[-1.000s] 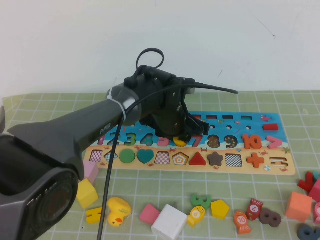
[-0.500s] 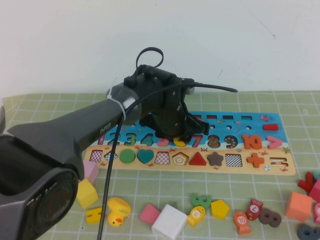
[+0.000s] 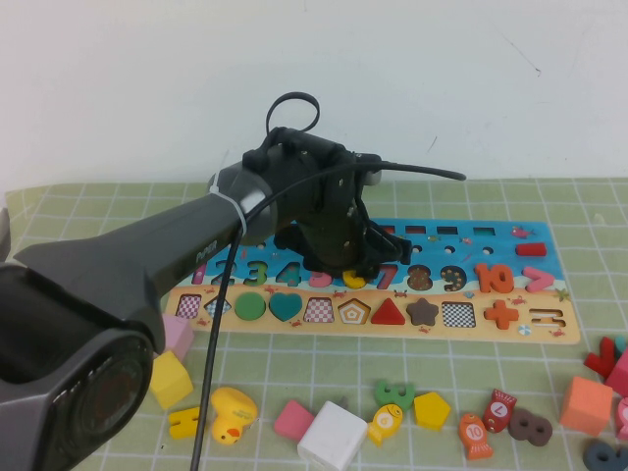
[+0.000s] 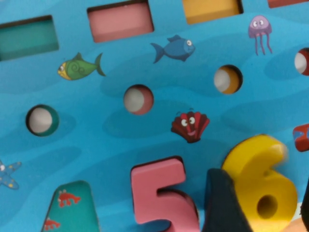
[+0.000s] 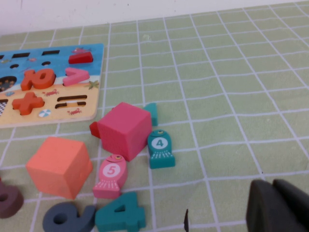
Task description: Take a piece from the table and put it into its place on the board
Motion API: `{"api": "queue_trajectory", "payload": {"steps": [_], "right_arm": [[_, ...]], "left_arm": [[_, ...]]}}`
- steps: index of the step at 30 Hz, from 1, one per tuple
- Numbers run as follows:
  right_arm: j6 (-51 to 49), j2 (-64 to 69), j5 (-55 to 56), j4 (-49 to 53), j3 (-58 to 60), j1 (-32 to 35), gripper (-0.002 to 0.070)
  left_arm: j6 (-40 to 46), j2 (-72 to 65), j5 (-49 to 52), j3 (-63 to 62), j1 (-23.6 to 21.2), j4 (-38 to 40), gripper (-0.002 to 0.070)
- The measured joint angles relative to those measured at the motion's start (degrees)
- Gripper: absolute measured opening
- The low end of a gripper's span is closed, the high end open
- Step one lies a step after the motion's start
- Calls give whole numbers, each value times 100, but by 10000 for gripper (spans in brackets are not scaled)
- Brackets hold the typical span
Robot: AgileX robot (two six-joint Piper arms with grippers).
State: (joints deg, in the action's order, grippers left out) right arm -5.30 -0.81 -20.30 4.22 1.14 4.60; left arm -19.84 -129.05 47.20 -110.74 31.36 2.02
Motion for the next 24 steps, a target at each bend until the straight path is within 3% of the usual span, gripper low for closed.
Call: {"api": "queue_trajectory", "payload": {"steps": [14, 22, 24], "right_arm": [[0, 0, 0, 0, 0, 0, -3], [0, 0, 0, 0, 0, 0, -3], [0, 0, 0, 0, 0, 0, -3]], "left_arm": [[-9, -2, 17, -92, 0, 59, 352], [221, -24, 450, -1002, 0, 48, 349], [345, -24, 664, -1280, 0, 14, 321]]}}
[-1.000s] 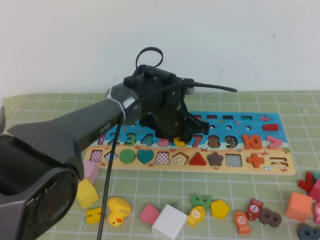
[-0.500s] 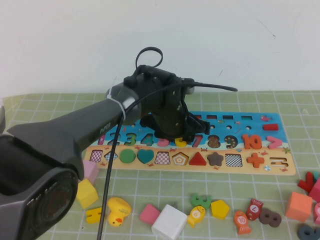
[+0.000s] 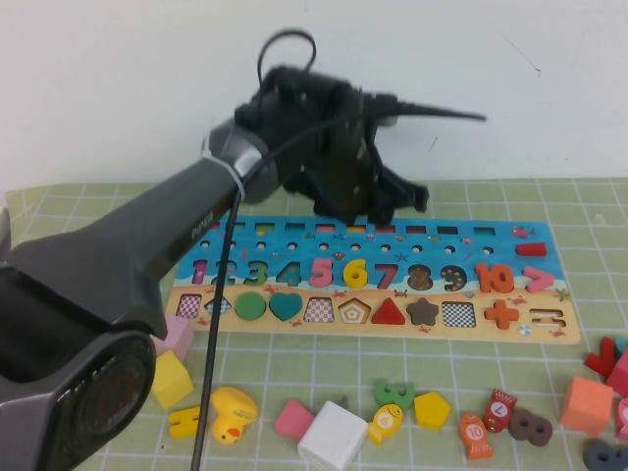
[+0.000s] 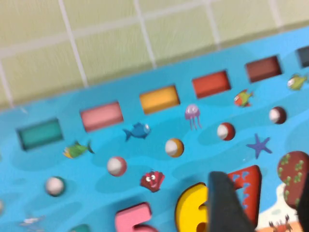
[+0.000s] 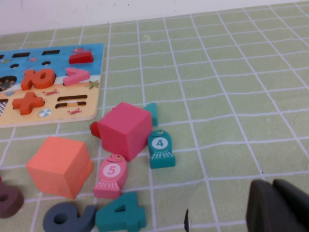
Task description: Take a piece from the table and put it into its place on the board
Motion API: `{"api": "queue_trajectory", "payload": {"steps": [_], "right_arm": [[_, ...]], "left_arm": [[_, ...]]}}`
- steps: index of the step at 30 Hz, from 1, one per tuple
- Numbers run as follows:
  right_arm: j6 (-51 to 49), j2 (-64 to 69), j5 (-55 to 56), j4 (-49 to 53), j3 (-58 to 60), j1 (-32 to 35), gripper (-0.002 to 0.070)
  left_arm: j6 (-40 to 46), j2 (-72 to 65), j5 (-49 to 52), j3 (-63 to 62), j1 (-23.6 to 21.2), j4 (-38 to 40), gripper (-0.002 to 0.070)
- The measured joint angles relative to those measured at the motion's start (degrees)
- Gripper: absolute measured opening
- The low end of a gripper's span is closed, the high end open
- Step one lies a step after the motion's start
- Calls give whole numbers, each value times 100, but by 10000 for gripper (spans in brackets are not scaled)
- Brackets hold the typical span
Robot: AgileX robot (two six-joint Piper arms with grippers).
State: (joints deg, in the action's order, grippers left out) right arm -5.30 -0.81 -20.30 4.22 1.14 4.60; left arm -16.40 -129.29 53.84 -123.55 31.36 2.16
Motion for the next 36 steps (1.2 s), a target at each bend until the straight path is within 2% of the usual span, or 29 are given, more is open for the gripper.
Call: {"api": "queue_trajectory", "payload": {"steps": [2, 6, 9, 15, 28, 32, 36], "right_arm": [[0, 0, 0, 0, 0, 0, -3], [0, 0, 0, 0, 0, 0, -3], [0, 0, 0, 0, 0, 0, -3], [0, 0, 0, 0, 0, 0, -3], [0, 0, 0, 0, 0, 0, -3], [0, 0, 0, 0, 0, 0, -3], [0, 0, 0, 0, 0, 0, -3]], "left_arm": [[165, 0, 308, -336, 0, -114, 254], [452, 78, 1025, -714, 0, -695, 78], [554, 350, 1318, -732, 0, -1257, 23], [588, 1363, 1444, -732, 0, -1747, 2], [847, 3959, 1766, -751, 0, -1832, -1], [888, 4709, 1764, -175, 0, -1843, -1], [898, 5728, 1294, 1079, 0, -1854, -1]]}}
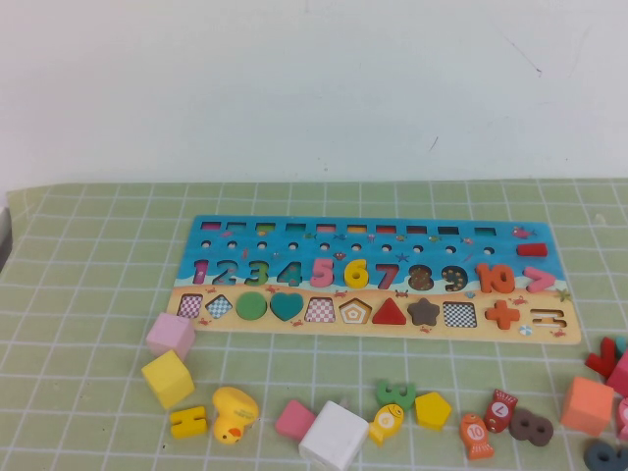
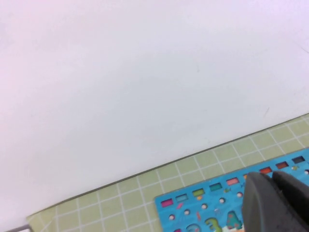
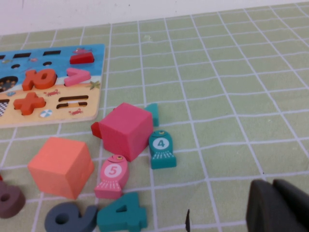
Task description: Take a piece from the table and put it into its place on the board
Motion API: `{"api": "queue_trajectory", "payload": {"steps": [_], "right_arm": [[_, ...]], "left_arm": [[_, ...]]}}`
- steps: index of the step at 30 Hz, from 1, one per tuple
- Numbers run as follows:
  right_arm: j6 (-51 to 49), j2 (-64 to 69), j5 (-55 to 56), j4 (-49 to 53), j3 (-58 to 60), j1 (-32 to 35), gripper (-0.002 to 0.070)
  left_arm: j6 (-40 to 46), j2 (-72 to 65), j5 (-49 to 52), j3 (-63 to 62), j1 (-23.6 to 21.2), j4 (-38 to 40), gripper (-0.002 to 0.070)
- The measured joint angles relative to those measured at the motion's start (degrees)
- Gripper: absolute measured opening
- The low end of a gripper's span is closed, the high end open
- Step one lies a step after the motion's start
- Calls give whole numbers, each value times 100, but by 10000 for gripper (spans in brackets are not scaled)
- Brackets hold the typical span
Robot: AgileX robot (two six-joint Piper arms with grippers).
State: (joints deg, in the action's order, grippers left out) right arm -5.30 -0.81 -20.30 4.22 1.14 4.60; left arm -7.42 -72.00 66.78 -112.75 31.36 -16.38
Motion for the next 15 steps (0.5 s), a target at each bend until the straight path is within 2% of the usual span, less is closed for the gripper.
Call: {"api": "queue_trajectory", "payload": {"steps": [6, 10, 15], "right_arm": [[0, 0, 0, 0, 0, 0, -3], [0, 0, 0, 0, 0, 0, -3], [0, 0, 0, 0, 0, 0, -3]], "left_arm": [[-37, 1909, -1327, 2761, 0, -50, -1], [-354, 2984, -2019, 4604, 0, -215, -1], [-637, 3735, -2342, 5987, 0, -250, -1]]}}
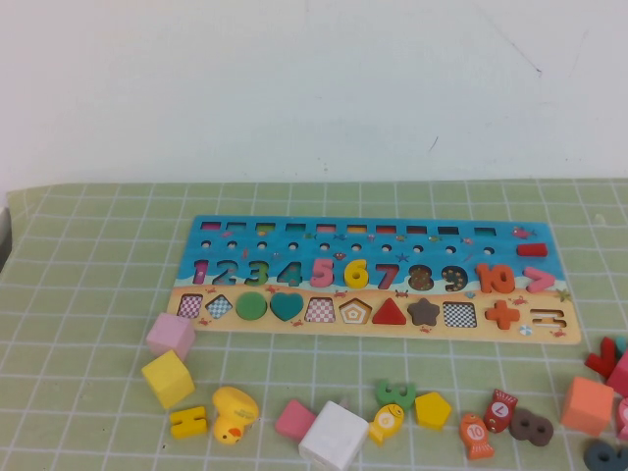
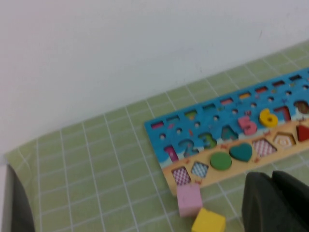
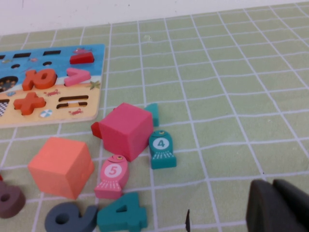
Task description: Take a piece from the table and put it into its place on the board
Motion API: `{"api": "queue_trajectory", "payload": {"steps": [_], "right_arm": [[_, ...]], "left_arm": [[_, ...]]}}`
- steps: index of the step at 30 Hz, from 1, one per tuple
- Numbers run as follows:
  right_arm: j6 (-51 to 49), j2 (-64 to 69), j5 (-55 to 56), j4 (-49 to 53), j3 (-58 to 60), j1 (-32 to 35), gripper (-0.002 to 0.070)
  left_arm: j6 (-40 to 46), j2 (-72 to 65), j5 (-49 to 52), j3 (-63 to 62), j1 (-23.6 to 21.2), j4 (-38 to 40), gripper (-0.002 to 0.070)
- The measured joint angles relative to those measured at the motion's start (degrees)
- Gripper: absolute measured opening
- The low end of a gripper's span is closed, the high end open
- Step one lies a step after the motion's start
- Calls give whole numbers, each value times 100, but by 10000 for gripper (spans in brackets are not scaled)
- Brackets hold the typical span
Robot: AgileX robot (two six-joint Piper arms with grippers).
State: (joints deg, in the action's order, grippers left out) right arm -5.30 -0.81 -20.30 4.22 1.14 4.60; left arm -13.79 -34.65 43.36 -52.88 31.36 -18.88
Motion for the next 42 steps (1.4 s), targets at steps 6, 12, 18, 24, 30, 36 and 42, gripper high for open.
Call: {"api": "queue_trajectory", "payload": {"steps": [6, 12, 18, 24, 30, 36, 42], "right_arm": [[0, 0, 0, 0, 0, 0, -3], [0, 0, 0, 0, 0, 0, -3], [0, 0, 0, 0, 0, 0, -3], [0, 0, 0, 0, 0, 0, -3], [0, 0, 0, 0, 0, 0, -3], [0, 0, 0, 0, 0, 0, -3], [0, 0, 0, 0, 0, 0, -3]], "left_arm": [[-36, 304, -333, 829, 0, 57, -2], [-103, 307, -161, 1095, 0, 234, -2], [-114, 317, -31, 1108, 0, 253, -2], [-114, 492, -31, 1198, -12, 253, -2], [-114, 2060, -230, 1857, -1011, 770, -2], [-114, 3454, -1010, 3030, -2251, 888, -2], [-124, 3548, -1601, 4026, -3122, 1193, -2]]}}
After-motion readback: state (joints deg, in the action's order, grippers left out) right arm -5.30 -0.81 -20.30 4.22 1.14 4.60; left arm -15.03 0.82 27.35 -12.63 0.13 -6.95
